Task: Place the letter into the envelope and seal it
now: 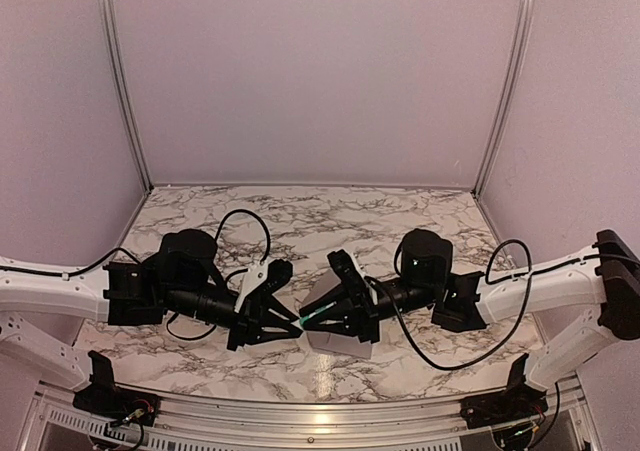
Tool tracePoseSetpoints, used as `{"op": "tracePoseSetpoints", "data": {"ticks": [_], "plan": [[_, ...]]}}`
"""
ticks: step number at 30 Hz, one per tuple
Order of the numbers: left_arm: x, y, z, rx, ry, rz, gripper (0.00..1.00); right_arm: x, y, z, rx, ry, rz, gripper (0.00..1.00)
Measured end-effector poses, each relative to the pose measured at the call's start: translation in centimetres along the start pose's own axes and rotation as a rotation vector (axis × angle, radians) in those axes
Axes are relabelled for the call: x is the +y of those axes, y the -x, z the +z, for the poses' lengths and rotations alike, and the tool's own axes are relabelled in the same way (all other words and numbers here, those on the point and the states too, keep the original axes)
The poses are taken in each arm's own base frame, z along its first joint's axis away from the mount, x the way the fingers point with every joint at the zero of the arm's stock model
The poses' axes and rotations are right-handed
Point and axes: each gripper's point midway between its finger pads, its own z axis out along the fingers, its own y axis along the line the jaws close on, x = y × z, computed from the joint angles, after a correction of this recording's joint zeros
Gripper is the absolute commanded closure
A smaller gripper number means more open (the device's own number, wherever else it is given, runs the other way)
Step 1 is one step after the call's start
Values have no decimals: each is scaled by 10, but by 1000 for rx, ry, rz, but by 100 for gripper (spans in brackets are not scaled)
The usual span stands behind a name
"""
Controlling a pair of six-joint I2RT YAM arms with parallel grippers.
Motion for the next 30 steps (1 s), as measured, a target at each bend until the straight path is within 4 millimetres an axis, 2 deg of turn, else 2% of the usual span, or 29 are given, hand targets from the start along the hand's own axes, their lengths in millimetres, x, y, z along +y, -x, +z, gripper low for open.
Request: {"op": "tracePoseSetpoints", "data": {"ticks": [6,13,16,20,30], "plan": [[21,7,-5,27,120,91,100,-24,8,-4,-24,-166,159,100],[56,66,-13,28,322,311,100,-56,58,-36,-241,-316,355,100],[66,84,-14,39,386,397,100,-64,74,-47,-321,-334,415,100],[71,96,-13,61,448,481,100,-68,82,-56,-375,-334,472,100],[63,106,-5,79,479,581,100,-60,87,-70,-412,-343,496,100]]}}
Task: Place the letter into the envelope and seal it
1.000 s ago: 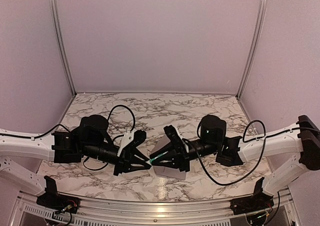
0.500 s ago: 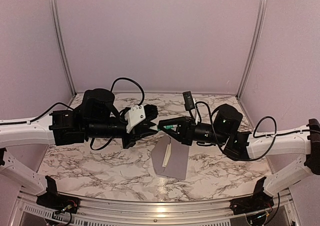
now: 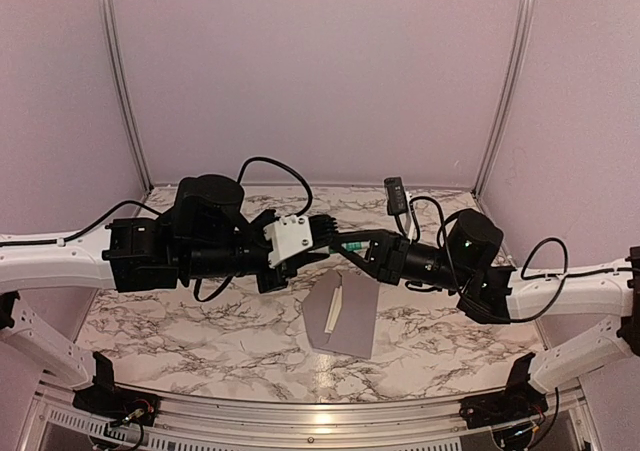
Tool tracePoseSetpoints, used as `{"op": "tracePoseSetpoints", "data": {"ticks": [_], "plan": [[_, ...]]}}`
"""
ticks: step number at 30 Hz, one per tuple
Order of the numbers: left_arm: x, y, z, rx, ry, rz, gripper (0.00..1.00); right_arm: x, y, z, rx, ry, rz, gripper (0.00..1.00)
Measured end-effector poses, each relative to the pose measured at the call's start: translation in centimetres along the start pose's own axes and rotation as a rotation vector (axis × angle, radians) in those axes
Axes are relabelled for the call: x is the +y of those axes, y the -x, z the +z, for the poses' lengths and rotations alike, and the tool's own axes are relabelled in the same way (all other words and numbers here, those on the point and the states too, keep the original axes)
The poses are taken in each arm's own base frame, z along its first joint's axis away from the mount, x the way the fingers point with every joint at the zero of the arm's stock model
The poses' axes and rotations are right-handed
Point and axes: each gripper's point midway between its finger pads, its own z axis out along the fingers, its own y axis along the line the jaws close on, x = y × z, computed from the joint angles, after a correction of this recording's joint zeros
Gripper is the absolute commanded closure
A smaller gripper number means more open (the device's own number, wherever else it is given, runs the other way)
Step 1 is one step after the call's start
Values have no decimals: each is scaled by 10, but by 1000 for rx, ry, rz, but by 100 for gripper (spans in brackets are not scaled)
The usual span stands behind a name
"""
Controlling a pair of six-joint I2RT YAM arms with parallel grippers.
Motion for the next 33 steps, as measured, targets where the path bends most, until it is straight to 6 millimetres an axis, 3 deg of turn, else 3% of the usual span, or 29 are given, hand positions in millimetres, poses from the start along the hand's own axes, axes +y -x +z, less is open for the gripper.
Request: {"op": "tracePoseSetpoints", "data": {"ticks": [22,28,33], "plan": [[-12,30,-4,-107,-28,19,100,32,6,-28,17,8,-83,100],[-9,19,-15,-55,-31,15,100,47,45,-51,-121,-14,-176,100],[-12,14,-16,-34,-46,9,100,54,54,-58,-155,-12,-209,100]]}}
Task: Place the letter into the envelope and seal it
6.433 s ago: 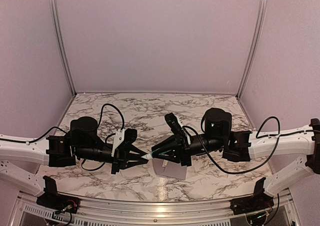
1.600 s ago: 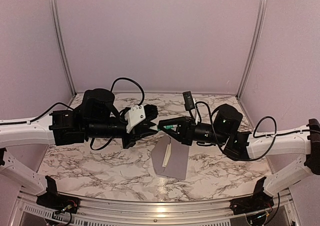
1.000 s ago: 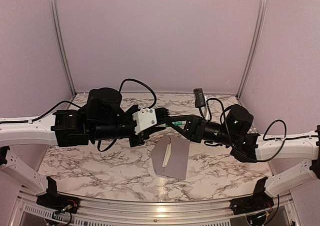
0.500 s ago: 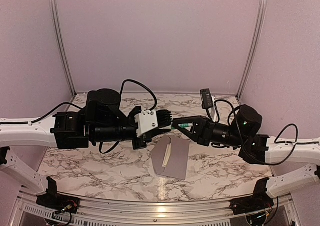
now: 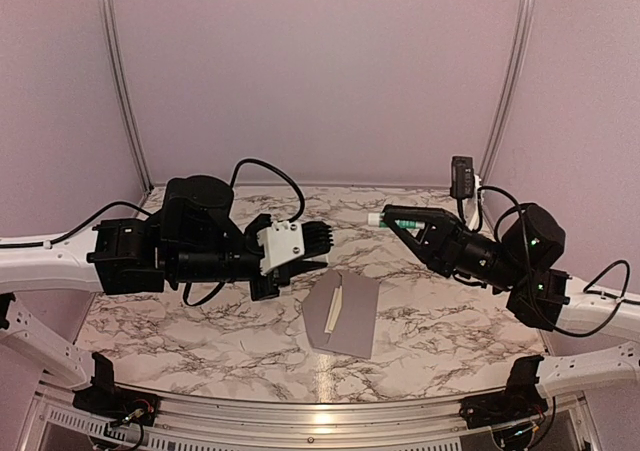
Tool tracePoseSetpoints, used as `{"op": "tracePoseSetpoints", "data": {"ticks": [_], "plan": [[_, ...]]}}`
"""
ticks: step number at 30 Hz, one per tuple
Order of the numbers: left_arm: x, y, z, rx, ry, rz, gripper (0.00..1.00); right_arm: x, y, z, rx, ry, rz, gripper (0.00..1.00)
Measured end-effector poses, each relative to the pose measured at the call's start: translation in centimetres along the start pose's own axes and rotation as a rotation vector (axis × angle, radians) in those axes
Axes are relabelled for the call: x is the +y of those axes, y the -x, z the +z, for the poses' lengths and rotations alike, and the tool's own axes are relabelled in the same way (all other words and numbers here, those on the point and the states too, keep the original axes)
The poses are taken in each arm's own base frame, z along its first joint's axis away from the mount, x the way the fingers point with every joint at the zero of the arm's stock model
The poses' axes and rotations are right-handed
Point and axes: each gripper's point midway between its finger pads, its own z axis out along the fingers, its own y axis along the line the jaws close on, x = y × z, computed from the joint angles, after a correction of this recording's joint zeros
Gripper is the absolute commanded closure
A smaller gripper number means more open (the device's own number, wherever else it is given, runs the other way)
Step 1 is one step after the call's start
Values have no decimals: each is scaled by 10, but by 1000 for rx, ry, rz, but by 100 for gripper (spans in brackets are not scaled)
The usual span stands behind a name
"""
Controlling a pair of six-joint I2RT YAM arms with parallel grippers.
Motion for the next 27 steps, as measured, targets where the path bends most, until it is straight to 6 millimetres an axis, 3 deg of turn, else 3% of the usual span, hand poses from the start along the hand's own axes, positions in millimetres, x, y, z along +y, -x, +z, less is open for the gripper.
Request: {"op": "tracePoseSetpoints", "data": {"ticks": [6,12,19,27], "plan": [[-4,-7,-7,4,-1,-27,100,-4,0,0,-2,-21,-18,100],[-15,-30,-18,1,13,-105,100,-19,-5,-1,11,-96,-50,100],[-47,-92,-16,60,8,-251,100,-52,-22,-4,35,-235,-73,100],[-53,-158,0,221,123,-429,99,-84,-53,-6,105,-343,-80,100]]}}
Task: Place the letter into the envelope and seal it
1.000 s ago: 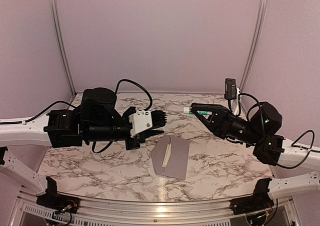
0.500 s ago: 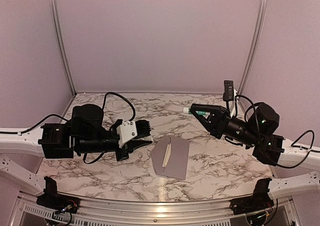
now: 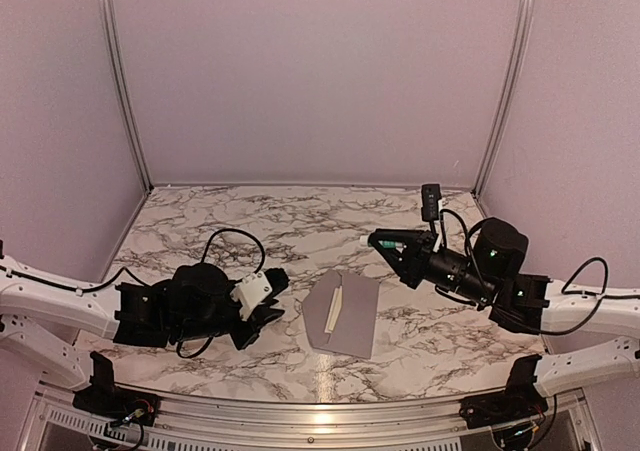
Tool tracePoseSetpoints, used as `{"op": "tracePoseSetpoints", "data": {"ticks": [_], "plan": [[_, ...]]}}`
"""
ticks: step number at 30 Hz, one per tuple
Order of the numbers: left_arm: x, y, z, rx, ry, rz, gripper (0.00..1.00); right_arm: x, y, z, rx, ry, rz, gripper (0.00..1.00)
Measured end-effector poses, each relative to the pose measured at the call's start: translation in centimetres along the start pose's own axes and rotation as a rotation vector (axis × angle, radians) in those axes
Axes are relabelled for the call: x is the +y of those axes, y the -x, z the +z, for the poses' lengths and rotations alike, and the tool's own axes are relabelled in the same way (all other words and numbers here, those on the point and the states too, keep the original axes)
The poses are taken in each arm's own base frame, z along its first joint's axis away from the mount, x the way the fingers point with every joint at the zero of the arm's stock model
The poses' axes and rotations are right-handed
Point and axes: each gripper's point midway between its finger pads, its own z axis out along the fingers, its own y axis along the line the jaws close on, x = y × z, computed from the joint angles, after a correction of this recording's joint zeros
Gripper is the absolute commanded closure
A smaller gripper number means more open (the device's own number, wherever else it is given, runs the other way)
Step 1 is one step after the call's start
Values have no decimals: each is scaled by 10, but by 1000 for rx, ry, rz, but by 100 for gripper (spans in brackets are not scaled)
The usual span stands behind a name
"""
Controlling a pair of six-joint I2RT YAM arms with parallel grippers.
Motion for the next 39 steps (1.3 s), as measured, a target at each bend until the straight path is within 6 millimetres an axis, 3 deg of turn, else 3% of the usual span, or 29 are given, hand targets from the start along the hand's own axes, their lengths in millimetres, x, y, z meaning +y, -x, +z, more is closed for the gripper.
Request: {"op": "tracePoseSetpoints", "data": {"ticks": [7,13,15,17,20,26,32,39], "plan": [[6,-69,22,168,71,-117,97,-24,-22,9,58,-101,-28,100],[-1,-108,42,280,67,-186,94,-43,-54,18,154,-166,-48,100],[-2,-121,49,319,62,-223,89,-47,-60,19,171,-179,-51,100],[0,-128,53,337,64,-262,75,-49,-63,20,178,-184,-54,100],[3,-125,55,324,58,-317,52,-51,-64,20,181,-193,-60,100],[5,-118,53,298,37,-381,27,-54,-67,21,190,-198,-68,100],[8,-89,44,216,17,-415,16,-55,-68,21,196,-201,-71,100],[13,-50,28,94,-17,-426,19,-51,-72,21,214,-175,-73,100]]}}
